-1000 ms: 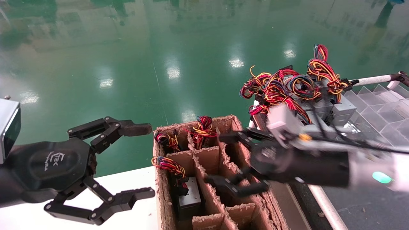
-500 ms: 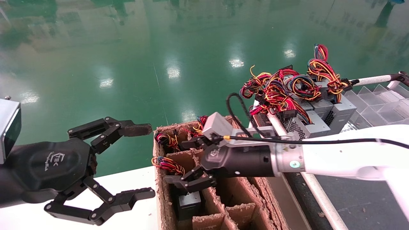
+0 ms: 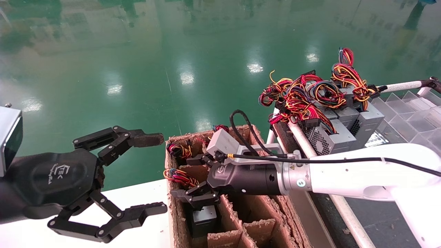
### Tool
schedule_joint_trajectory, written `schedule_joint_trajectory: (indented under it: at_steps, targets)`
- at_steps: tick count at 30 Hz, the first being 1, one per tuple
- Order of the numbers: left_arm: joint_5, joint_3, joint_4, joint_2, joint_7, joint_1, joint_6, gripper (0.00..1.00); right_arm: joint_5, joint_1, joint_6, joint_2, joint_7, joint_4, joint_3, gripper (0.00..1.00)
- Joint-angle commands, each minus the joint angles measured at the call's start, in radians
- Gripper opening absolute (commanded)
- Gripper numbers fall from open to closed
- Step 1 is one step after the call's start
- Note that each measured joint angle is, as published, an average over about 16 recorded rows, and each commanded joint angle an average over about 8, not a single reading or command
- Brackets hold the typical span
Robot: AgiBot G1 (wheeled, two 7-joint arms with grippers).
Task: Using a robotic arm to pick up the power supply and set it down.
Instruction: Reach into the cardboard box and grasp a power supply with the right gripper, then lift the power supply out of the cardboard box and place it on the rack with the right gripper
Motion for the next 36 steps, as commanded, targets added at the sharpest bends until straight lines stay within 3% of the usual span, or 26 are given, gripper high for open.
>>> schedule_joint_trajectory:
  at_steps: [1,18,36]
  targets:
    - [0.000,0.000,0.000,0.000,0.000,0.000,0.000,1.00,-0.004,-0.004,0.004,-0.002,-0.004,-0.004,-0.002,0.00]
    - [0.000,0.000,0.000,0.000,0.000,0.000,0.000,1.00,-0.013,-0.006,0.044,-0.053,-0.075,-0.092,-0.001,0.00]
    - [0.000,0.000,0.000,0.000,0.000,0.000,0.000,1.00,0.058,-0.004,0.001,-0.047,-0.141,-0.154,0.041,0.00]
